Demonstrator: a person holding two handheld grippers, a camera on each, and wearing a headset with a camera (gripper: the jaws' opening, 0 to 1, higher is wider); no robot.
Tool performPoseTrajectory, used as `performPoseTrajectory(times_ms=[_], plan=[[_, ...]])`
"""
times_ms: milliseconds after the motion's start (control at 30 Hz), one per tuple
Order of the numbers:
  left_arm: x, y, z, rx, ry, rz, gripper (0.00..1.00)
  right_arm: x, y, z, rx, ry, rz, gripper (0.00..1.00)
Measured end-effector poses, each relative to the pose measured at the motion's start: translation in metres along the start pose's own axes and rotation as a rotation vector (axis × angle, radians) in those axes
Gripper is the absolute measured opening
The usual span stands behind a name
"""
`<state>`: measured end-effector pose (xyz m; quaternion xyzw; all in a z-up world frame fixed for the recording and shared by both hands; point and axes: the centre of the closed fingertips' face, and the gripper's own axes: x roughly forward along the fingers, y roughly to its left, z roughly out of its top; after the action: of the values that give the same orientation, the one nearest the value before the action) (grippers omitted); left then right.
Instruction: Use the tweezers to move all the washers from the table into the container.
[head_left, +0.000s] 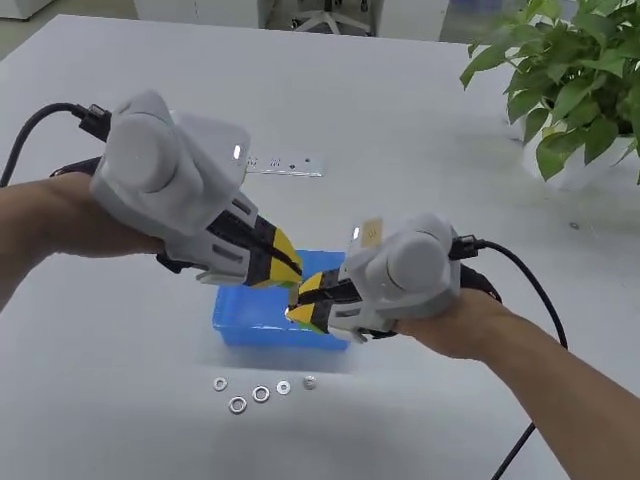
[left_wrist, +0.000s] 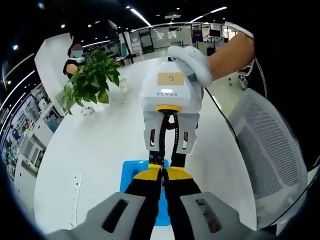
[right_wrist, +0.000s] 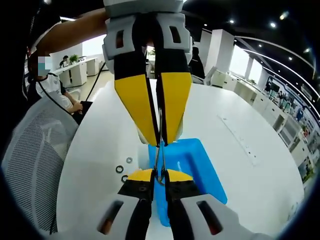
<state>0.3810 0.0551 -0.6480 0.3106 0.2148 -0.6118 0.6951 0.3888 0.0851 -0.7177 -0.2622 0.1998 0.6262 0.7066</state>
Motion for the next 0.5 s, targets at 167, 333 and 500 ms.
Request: performPoseTrajectory(times_ms=[167, 333, 500], plan=[[0.004, 0.010, -0.007, 0.000, 0.006, 0.002, 0.06, 0.008, -0.009, -0.003, 0.001, 0.001, 0.005, 0.10], [0.009, 0.017, -0.016, 0.000, 0.011, 0.005, 0.06, 0.016, -0.017, -0.008, 0.000, 0.007, 0.011, 0.10], [0.013, 0.023, -0.024, -0.005, 0.013, 0.005, 0.06, 0.024, -0.022, -0.012, 0.004, 0.013, 0.017, 0.10]])
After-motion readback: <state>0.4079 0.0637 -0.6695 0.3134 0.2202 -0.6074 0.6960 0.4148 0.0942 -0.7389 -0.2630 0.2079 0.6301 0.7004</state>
